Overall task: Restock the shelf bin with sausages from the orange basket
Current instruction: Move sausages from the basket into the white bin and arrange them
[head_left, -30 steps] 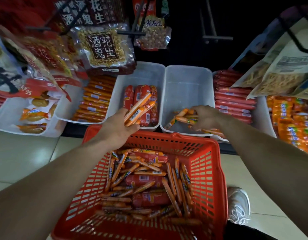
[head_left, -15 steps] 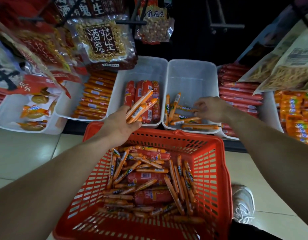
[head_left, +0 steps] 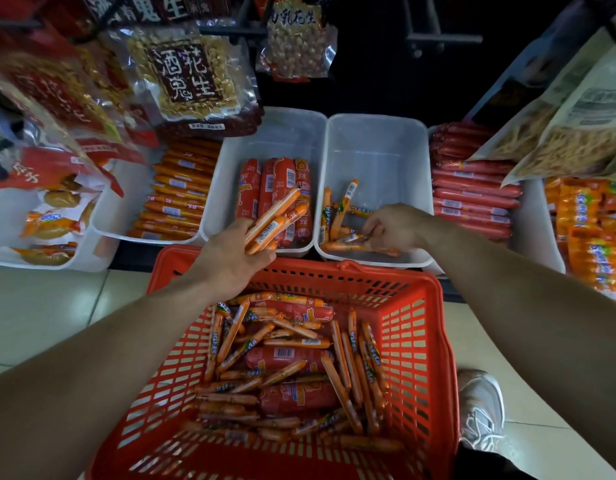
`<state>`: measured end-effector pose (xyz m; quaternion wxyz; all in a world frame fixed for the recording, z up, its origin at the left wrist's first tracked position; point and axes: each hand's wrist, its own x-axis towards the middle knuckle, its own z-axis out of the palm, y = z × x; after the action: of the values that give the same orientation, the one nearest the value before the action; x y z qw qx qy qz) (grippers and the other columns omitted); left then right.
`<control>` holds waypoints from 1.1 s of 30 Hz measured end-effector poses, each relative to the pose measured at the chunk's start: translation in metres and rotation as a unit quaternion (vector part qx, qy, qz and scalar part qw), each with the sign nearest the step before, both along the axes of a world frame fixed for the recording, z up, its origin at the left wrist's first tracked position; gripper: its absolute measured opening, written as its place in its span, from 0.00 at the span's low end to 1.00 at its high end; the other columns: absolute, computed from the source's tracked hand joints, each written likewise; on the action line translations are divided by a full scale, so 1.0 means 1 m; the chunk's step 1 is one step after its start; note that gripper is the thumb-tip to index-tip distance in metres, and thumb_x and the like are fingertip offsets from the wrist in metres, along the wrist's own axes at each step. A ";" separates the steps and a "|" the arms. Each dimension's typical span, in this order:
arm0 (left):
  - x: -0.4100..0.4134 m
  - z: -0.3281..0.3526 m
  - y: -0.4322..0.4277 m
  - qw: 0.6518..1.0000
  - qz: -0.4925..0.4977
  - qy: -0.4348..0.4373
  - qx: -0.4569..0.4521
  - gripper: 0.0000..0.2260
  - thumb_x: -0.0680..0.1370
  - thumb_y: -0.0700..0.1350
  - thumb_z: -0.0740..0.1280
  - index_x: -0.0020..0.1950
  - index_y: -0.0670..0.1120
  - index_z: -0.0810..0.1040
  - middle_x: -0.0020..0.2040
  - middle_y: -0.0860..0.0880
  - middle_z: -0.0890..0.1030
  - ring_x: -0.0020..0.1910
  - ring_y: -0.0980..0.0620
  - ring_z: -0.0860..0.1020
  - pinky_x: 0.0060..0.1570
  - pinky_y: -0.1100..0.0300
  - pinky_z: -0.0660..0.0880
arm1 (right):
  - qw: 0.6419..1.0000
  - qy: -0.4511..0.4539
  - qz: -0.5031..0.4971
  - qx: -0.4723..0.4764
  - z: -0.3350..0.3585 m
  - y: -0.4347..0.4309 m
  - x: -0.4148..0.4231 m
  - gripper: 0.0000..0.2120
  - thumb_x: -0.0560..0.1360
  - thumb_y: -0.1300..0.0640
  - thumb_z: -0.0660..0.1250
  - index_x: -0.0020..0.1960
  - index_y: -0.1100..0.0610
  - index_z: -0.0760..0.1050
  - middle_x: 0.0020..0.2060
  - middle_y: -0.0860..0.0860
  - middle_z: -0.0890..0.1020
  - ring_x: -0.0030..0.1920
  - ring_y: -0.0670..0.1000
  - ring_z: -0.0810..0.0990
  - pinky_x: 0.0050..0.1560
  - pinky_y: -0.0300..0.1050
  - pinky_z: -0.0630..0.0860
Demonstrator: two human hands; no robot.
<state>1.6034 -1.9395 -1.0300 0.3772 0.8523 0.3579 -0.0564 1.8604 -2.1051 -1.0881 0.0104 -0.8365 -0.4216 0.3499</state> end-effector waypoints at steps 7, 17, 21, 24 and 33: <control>0.005 -0.016 0.013 0.999 0.028 -0.033 0.004 0.18 0.78 0.51 0.70 0.66 0.50 0.71 0.49 0.55 0.79 0.46 0.57 0.79 0.40 0.65 0.72 | 0.986 -0.124 0.100 0.050 -0.017 0.015 0.008 0.40 0.74 0.41 0.70 0.80 0.41 0.53 0.78 0.50 0.56 0.74 0.58 0.62 0.71 0.55 0.66; 0.014 -0.020 0.018 0.995 0.052 -0.085 0.014 0.17 0.78 0.51 0.70 0.63 0.49 0.72 0.45 0.56 0.77 0.42 0.59 0.77 0.37 0.65 0.69 | 0.970 -0.197 0.134 0.040 -0.038 0.024 -0.002 0.23 0.79 0.37 0.59 0.70 0.45 0.71 0.62 0.52 0.72 0.64 0.56 0.71 0.61 0.52 0.70; 0.015 -0.023 0.016 0.995 0.052 -0.086 0.013 0.17 0.78 0.52 0.70 0.64 0.49 0.72 0.45 0.57 0.77 0.43 0.61 0.76 0.38 0.67 0.69 | 0.984 -0.141 0.106 0.019 -0.031 0.021 -0.005 0.19 0.79 0.37 0.59 0.63 0.45 0.77 0.56 0.52 0.78 0.60 0.57 0.76 0.58 0.53 0.76; 0.017 -0.024 0.016 0.995 0.056 -0.086 0.006 0.18 0.78 0.52 0.70 0.65 0.49 0.72 0.46 0.57 0.77 0.43 0.60 0.77 0.38 0.67 0.70 | 0.991 -0.072 -0.001 0.108 -0.033 0.039 -0.012 0.17 0.79 0.44 0.62 0.64 0.50 0.75 0.58 0.55 0.78 0.60 0.59 0.77 0.57 0.52 0.75; 0.020 -0.028 0.020 0.994 0.074 -0.084 -0.014 0.18 0.78 0.51 0.70 0.66 0.49 0.72 0.48 0.53 0.79 0.44 0.55 0.79 0.39 0.62 0.73 | 0.961 0.088 -0.238 0.111 -0.060 0.083 -0.015 0.09 0.73 0.47 0.69 0.45 0.52 0.79 0.40 0.51 0.82 0.45 0.53 0.82 0.42 0.42 0.78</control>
<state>1.6229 -1.9193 -1.0581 0.4213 0.8198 0.3860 0.0382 1.8454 -2.0222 -1.1476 0.2231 -0.8722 -0.2436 0.3607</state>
